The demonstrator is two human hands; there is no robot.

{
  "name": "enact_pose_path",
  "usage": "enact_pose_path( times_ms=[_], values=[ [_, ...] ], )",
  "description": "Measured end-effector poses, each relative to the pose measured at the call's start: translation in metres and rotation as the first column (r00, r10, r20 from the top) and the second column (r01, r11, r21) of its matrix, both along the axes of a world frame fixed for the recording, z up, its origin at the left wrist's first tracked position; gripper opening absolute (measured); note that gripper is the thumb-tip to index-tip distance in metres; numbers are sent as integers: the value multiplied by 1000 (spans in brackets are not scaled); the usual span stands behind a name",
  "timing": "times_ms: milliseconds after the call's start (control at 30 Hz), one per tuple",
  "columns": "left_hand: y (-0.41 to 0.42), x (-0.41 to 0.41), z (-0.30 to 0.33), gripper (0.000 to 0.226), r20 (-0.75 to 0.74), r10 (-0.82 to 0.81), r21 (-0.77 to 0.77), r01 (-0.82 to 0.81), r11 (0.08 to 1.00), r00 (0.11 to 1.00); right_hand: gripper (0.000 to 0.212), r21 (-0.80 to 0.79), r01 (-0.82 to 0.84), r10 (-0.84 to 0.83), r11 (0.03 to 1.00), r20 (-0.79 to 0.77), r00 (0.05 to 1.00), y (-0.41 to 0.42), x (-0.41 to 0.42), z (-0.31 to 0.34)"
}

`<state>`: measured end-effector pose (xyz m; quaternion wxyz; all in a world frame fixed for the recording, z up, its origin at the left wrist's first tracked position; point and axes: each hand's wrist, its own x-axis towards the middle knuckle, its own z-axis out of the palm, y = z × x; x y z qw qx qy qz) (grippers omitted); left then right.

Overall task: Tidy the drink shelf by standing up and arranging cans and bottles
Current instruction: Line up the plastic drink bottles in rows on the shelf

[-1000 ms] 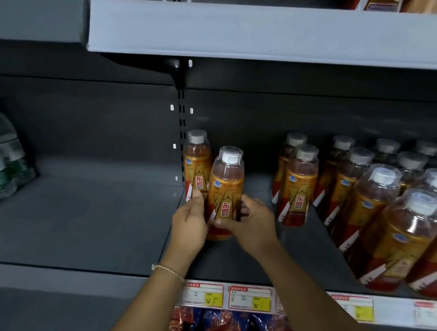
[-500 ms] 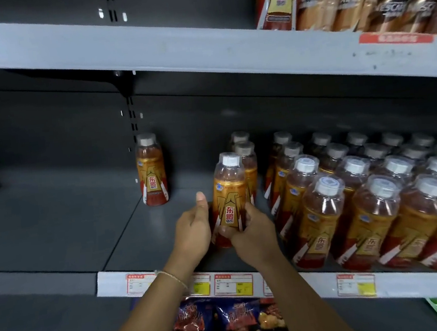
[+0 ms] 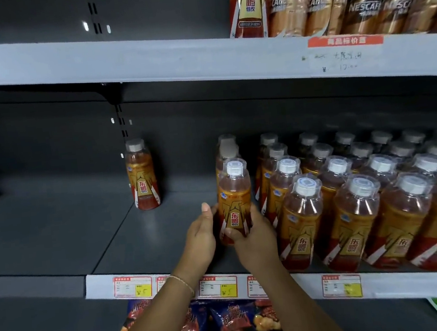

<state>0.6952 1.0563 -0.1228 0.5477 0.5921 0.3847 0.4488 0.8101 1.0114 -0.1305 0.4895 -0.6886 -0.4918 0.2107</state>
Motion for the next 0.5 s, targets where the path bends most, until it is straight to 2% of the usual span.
enact_pose_path(
  times_ms=[267, 500],
  values=[
    [9, 3, -5, 38, 10, 17, 92, -17, 996, 1000, 80, -12, -12, 13, 1000, 7, 1000, 5, 3, 1],
    [11, 4, -11, 42, 15, -24, 104, 22, 994, 1000, 72, -19, 11, -12, 1000, -62, 998, 6, 3, -7]
  ],
)
